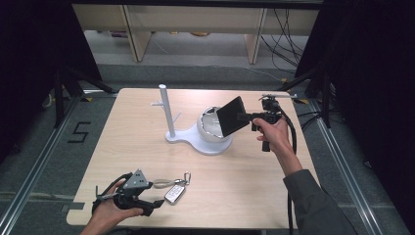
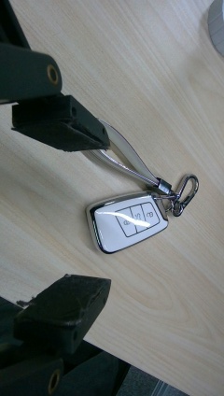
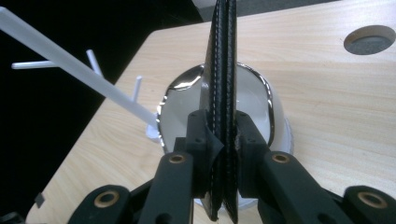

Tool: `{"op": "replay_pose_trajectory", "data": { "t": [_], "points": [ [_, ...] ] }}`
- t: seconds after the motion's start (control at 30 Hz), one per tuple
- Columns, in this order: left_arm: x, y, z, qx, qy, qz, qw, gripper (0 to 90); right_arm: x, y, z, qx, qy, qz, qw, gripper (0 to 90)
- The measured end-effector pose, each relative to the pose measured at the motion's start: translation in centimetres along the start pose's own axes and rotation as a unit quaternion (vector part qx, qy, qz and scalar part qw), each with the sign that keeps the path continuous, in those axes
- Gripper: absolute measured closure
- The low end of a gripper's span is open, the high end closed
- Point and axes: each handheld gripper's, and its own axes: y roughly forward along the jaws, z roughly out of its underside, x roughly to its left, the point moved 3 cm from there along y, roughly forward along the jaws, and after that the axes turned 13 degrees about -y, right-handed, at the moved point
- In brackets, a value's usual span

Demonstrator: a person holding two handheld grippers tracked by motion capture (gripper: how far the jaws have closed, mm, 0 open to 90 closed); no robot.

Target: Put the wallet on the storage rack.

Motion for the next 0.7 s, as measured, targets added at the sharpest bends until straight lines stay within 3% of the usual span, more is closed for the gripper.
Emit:
{"op": "replay_pose_trajectory", "data": {
  "t": [0.17, 0.2, 0.23, 0.33, 0.37, 0.57, 0.6, 0.67, 0.7],
  "points": [
    [0.0, 0.0, 0.0, 0.0, 0.002, 0.0, 1.0, 27.0, -0.4, 1.2, 0.1, 0.003, 0.006, -0.002, 1.0, 79.4],
    [0.0, 0.0, 0.0, 0.001, 0.002, -0.001, 1.0, 27.0, -0.2, 1.3, 0.1, 0.012, 0.023, -0.004, 0.9997, 79.3],
    [0.1, 0.0, 0.1, 0.004, 0.003, -0.004, 1.0, 27.0, -0.5, 2.0, 0.2, 0.008, 0.006, -0.002, 0.9999, 79.3],
    [0.0, 0.0, 0.1, 0.001, 0.001, -0.002, 1.0, 27.0, -0.5, 2.6, 0.3, 0.011, 0.014, -0.007, 0.9998, 79.3],
    [0.0, 0.0, 0.1, 0.004, 0.006, -0.001, 1.0, 27.0, -0.8, 3.3, 0.4, 0.008, -0.002, -0.004, 1.0, 79.2],
    [0.0, 0.1, 0.2, 0.007, 0.007, 0.001, 1.0, 27.0, -0.6, 4.5, 0.7, 0.021, 0.021, -0.012, 0.9995, 79.1],
    [-0.1, 0.2, 0.2, 0.005, 0.003, 0.001, 1.0, 27.0, -0.9, 4.8, 0.8, 0.017, 0.009, -0.009, 0.9998, 79.1],
    [0.0, 0.2, 0.3, 0.007, 0.006, 0.001, 1.0, 27.0, -0.9, 5.4, 0.9, 0.021, 0.011, -0.009, 0.9997, 79.0],
    [0.1, 0.2, 0.3, 0.007, 0.005, -0.001, 1.0, 27.0, -0.5, 5.4, 0.9, 0.03, 0.038, -0.015, 0.9987, 79.0]
  ]
}}
